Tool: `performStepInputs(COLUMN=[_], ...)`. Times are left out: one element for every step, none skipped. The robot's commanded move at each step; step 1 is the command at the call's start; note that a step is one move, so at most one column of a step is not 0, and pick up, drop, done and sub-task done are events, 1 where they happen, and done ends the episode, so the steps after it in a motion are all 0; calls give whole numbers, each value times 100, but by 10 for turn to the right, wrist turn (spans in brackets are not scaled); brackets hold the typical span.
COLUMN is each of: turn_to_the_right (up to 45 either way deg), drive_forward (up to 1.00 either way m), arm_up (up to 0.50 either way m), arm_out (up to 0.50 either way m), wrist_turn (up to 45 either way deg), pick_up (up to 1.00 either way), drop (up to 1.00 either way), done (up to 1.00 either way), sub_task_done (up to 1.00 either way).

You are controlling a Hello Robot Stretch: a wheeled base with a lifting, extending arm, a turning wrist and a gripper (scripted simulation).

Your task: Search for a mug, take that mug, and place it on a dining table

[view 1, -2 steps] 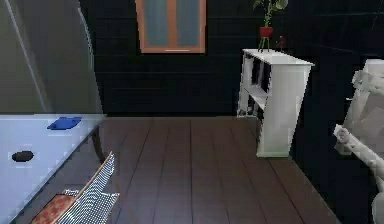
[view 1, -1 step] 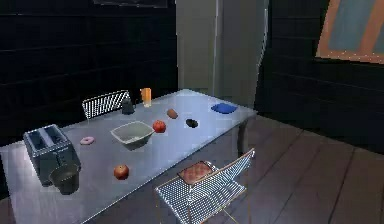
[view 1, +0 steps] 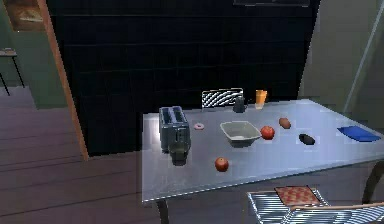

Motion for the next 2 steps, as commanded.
performStepInputs(turn_to_the_right=[0, -450], drive_forward=[25, 0], arm_up=[0, 0], arm_out=[0, 0], wrist_turn=[0, 0], pick_up=[0, 0], drop=[0, 0], done=[0, 0], sub_task_done=[0, 0])
